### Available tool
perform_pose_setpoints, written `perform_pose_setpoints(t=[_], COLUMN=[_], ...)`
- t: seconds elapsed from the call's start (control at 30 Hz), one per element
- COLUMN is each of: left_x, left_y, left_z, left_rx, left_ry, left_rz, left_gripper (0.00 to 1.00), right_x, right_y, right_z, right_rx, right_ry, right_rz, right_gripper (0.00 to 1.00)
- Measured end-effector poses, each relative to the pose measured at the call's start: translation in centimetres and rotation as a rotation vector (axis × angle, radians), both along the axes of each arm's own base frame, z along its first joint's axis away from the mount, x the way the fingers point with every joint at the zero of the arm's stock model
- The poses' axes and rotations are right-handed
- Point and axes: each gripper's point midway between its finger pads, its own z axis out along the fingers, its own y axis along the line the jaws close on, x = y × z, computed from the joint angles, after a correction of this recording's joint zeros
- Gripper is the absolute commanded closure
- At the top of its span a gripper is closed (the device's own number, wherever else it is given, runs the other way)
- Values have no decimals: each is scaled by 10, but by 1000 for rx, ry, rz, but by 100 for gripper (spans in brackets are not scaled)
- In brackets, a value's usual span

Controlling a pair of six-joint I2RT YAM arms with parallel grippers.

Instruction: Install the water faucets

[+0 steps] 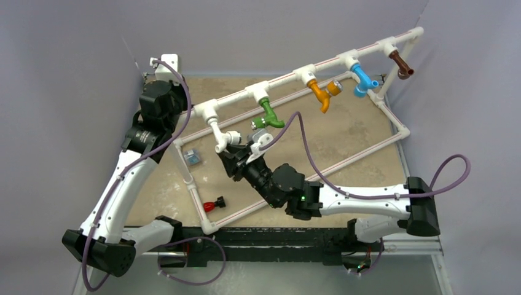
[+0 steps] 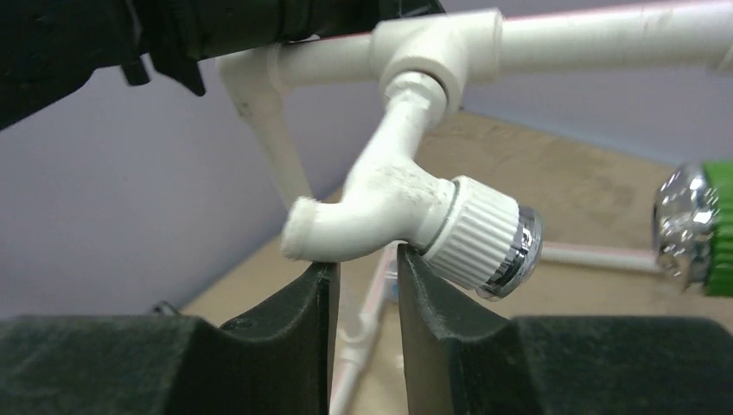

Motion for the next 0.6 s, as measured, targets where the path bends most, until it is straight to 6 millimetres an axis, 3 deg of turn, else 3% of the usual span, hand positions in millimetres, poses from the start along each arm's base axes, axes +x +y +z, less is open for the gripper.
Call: perform_pose_setpoints(t=[0.1,0.23,0.43,0.6], left_x=[-2,-3,-4,-4], left_y=[-1,-3,-2,-2], left_z=[0,0,0,0], left_rx=[-5,-6,-6,-7], left_ry=[2,2,2,0], left_rz=[-5,-12,-12,-12], left_gripper=[100,100,100,100], right_x=[7,13,13,6], right_y=[6,11,14,5], right_z=[-14,-14,-17,-14], right_rx=[173,319,296,198], right_ry=[157,270,271,223], right_rz=[21,29,34,73], right_gripper=[100,99,80,75])
